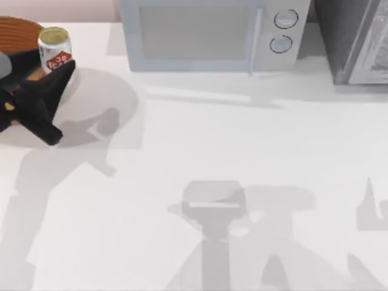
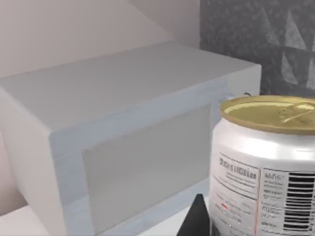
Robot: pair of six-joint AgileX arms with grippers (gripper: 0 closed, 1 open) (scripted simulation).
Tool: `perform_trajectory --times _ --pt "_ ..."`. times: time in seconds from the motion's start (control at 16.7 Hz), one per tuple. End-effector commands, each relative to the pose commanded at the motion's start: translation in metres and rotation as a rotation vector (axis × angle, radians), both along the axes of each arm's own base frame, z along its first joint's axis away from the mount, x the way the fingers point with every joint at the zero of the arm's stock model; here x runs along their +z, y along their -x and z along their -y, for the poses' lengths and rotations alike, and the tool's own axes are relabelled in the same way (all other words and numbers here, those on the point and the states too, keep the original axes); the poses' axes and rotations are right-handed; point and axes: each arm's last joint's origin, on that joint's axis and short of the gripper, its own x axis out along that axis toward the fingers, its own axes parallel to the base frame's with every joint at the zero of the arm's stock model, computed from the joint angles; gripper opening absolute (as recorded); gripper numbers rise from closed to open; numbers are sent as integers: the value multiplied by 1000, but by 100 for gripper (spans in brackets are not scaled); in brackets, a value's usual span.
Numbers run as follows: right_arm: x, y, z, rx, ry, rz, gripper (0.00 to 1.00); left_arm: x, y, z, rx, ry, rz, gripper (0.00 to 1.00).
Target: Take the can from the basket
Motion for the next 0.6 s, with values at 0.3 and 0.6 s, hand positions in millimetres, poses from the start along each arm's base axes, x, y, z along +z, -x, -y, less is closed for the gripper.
perform_trajectory --times 0.3,0.6 --pt "0 0 0 0 0 0 100 -38 -88 17 -340 4 -12 0" --pt "0 0 0 0 0 0 100 -119 -147 33 -642 24 -23 0"
